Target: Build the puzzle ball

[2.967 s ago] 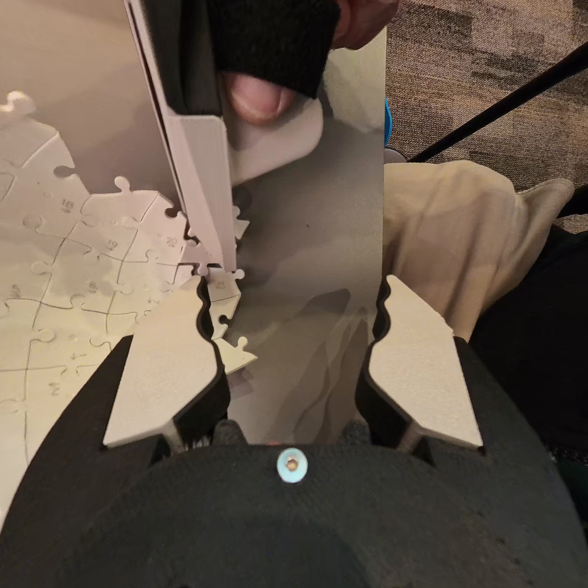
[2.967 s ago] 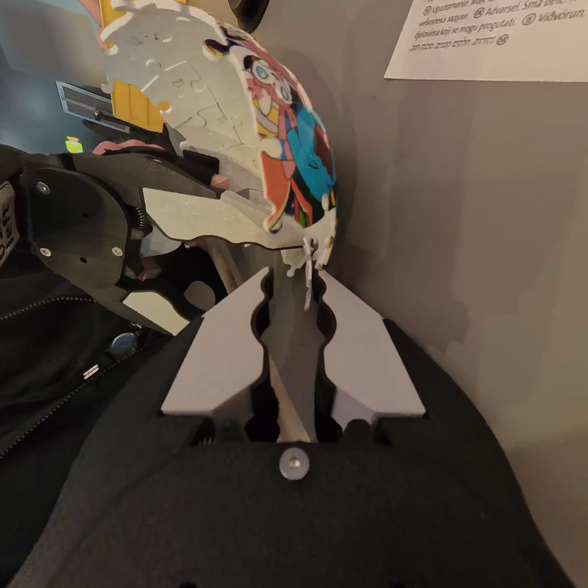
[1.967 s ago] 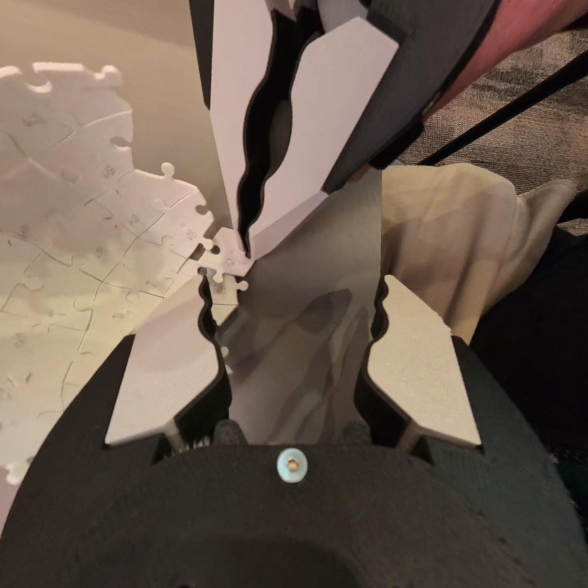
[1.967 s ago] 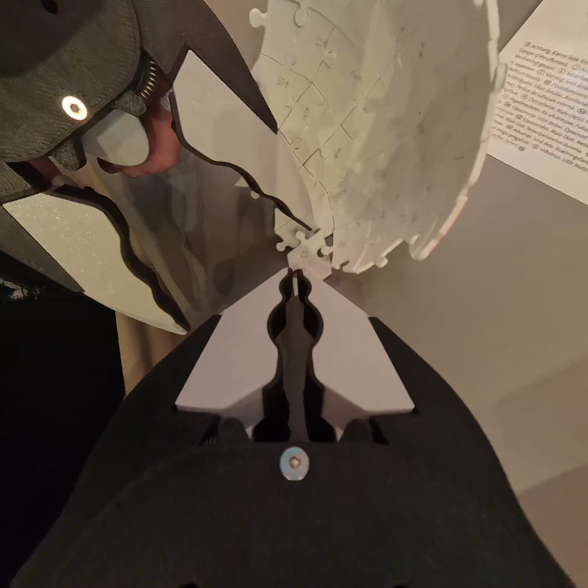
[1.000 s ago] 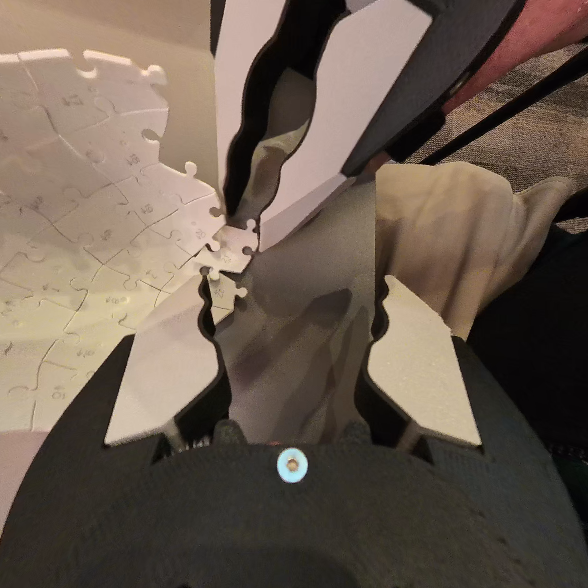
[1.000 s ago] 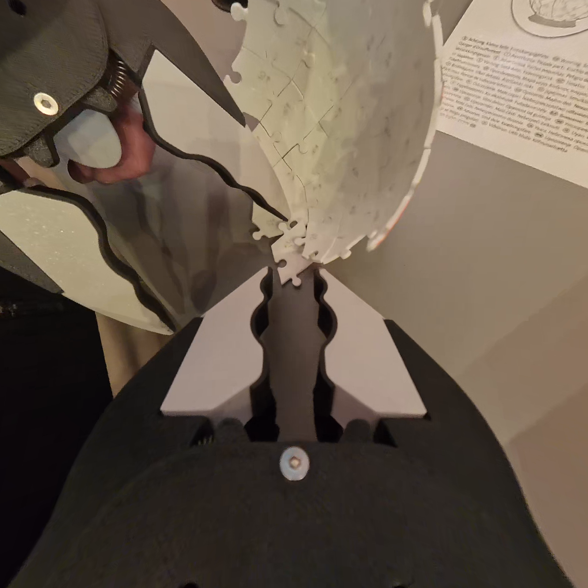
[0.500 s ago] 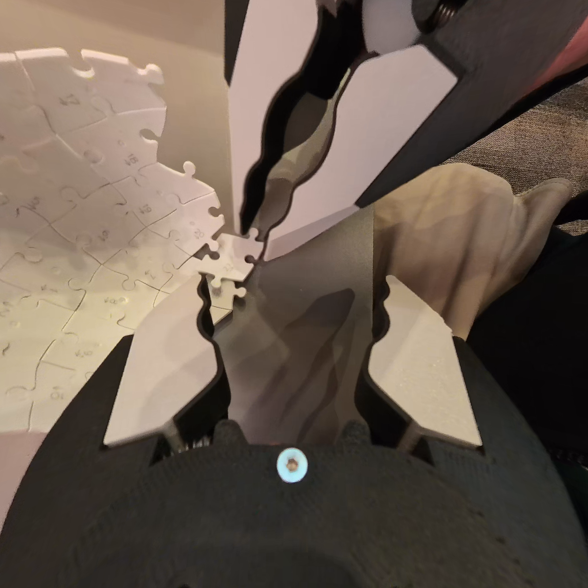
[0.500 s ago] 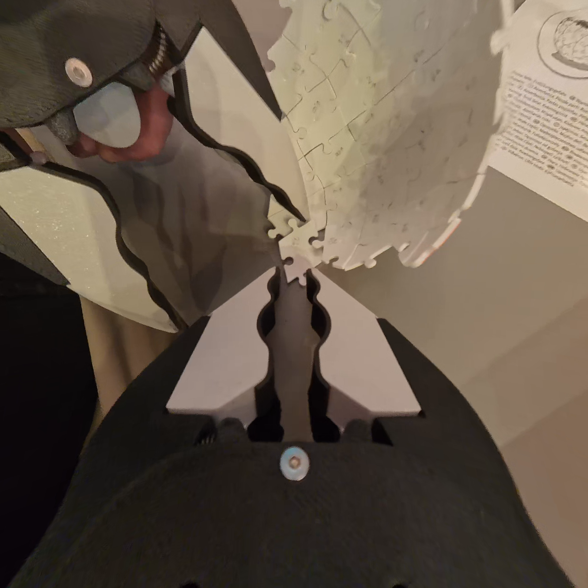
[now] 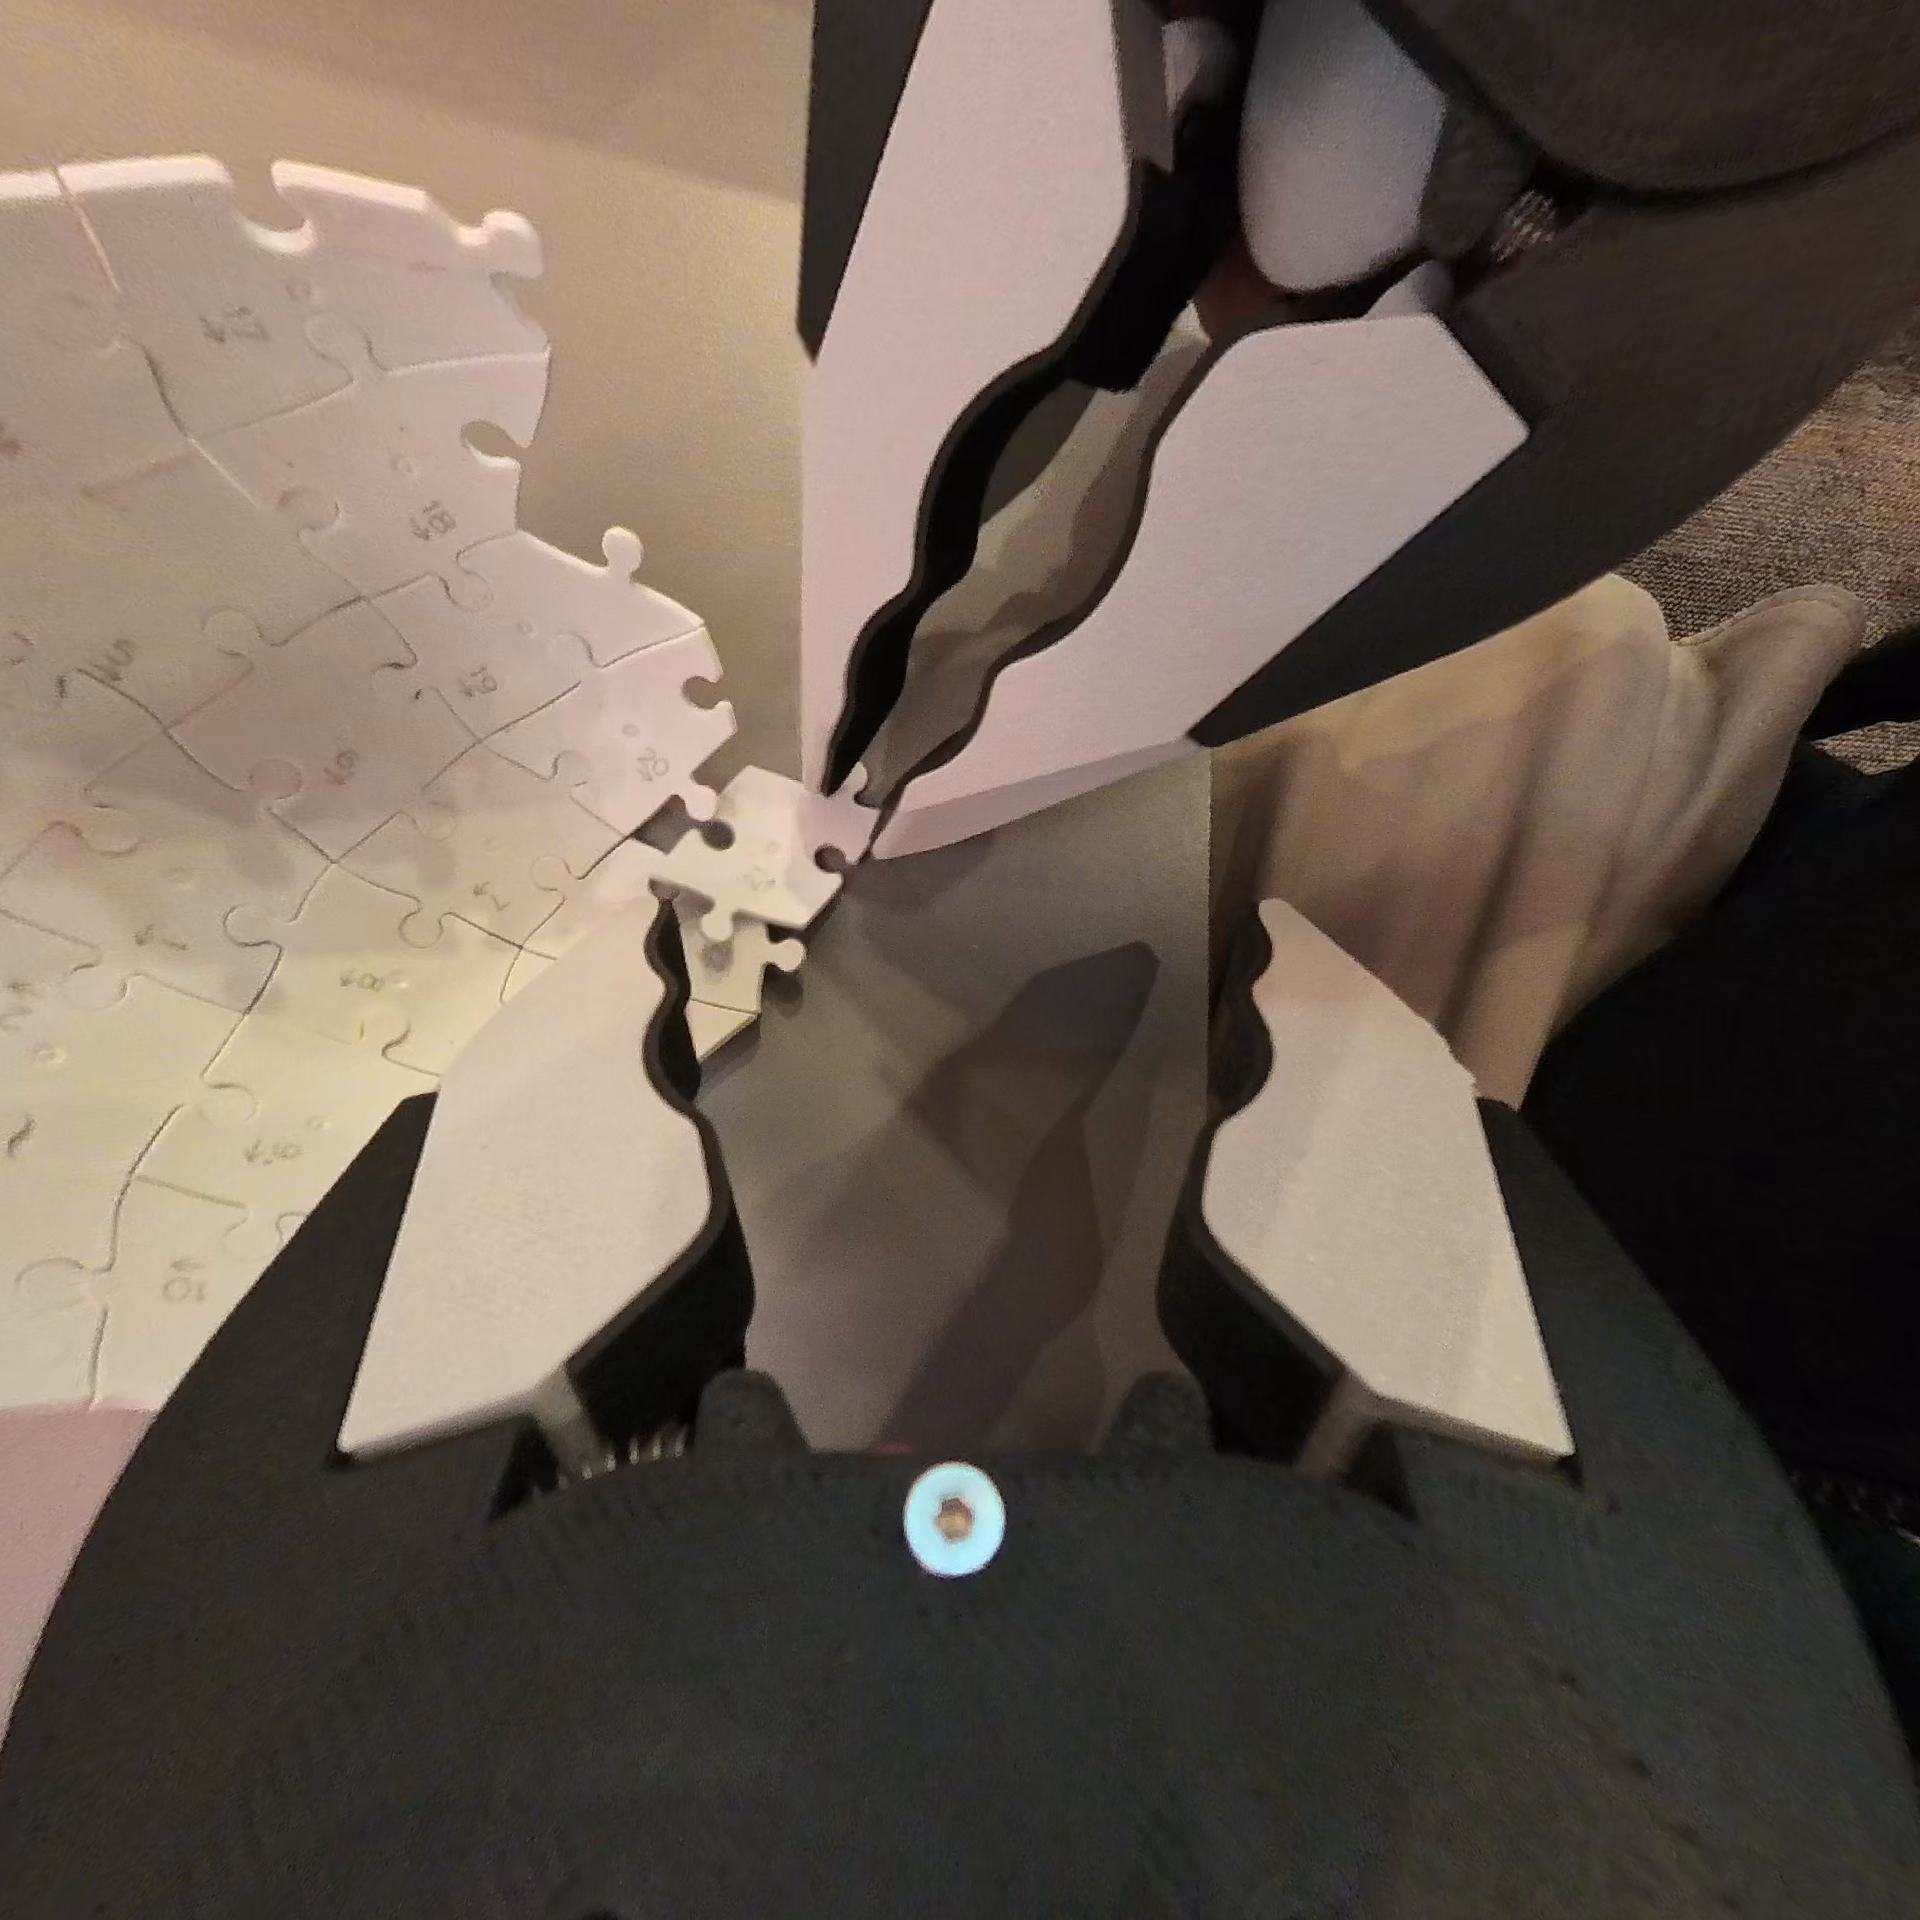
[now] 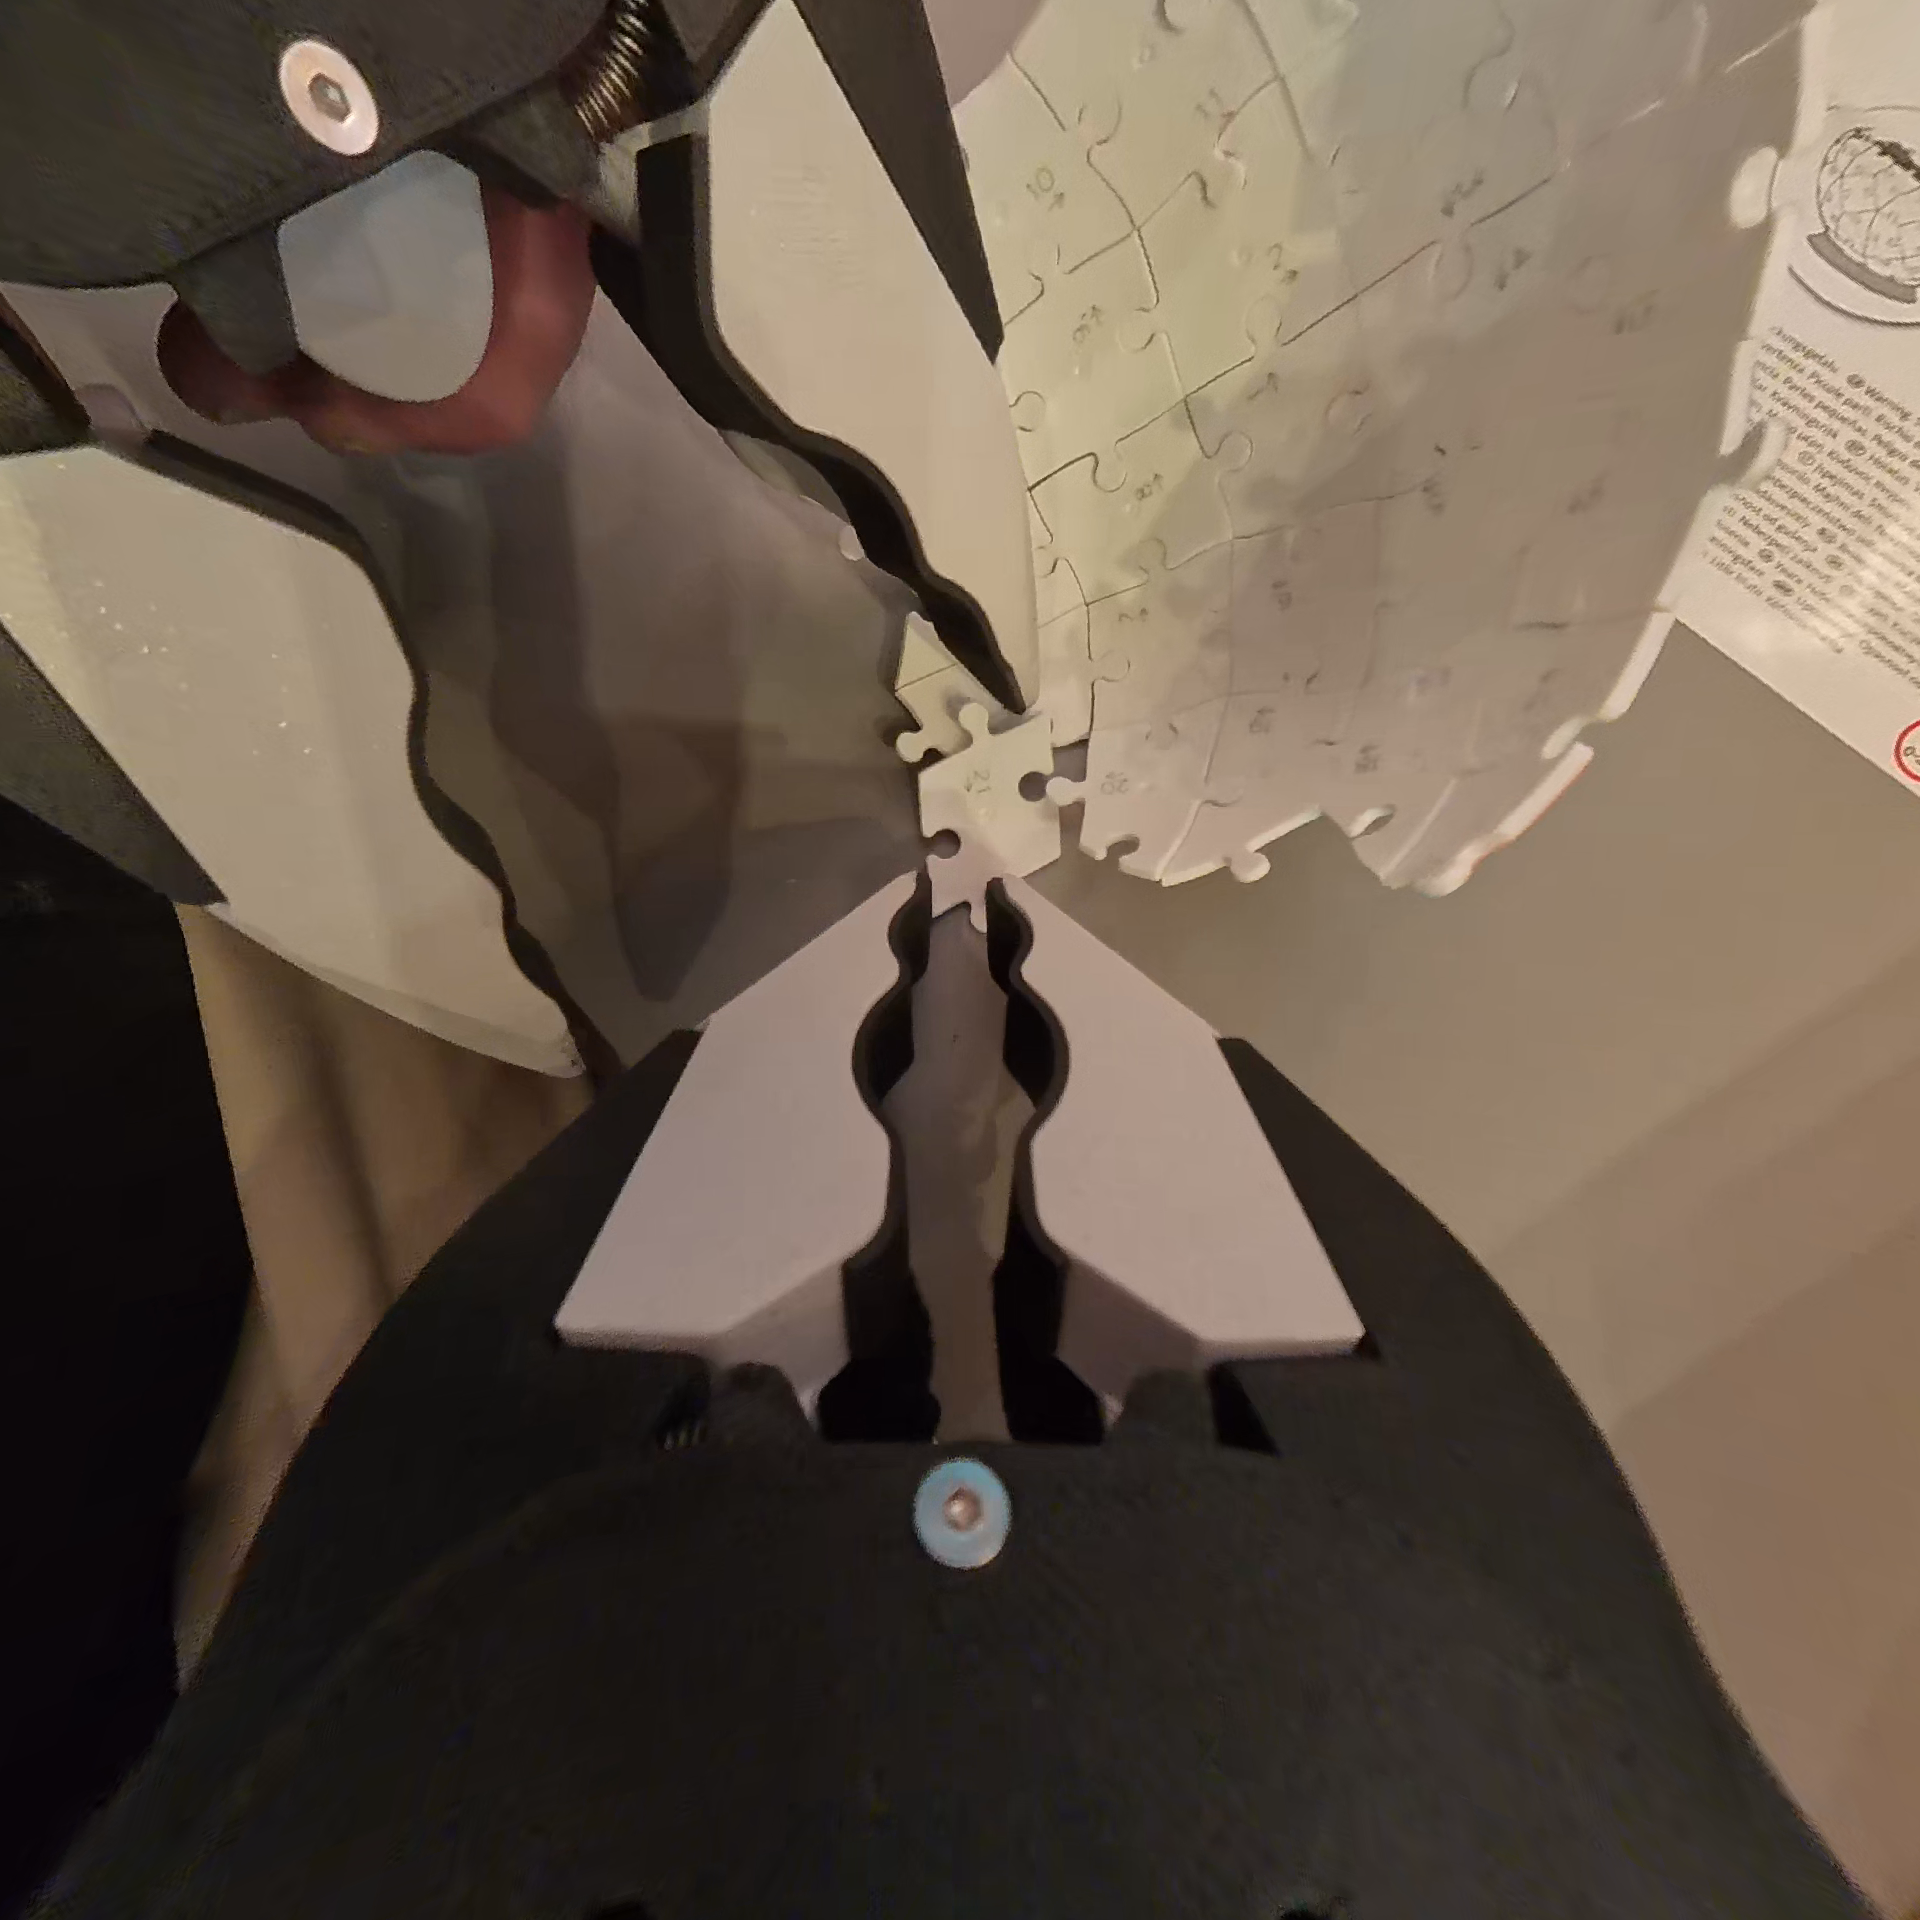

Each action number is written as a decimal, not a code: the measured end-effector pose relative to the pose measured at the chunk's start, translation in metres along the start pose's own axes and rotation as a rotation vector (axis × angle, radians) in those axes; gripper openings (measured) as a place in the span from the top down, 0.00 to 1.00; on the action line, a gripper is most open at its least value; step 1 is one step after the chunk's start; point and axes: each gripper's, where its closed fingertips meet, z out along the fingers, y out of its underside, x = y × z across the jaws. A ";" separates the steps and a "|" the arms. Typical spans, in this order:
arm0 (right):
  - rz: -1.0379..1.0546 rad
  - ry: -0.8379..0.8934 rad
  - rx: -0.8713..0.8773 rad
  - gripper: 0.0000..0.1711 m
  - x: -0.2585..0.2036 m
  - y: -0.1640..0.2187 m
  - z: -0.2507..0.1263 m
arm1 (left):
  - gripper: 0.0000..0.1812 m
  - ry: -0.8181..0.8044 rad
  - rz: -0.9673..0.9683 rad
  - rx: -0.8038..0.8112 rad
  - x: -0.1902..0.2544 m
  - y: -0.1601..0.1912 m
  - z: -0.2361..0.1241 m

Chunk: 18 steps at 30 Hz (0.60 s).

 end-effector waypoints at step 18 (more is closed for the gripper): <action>0.226 0.078 -0.025 0.95 -0.001 -0.002 0.000 | 0.44 -0.007 -0.009 0.000 0.001 0.000 0.001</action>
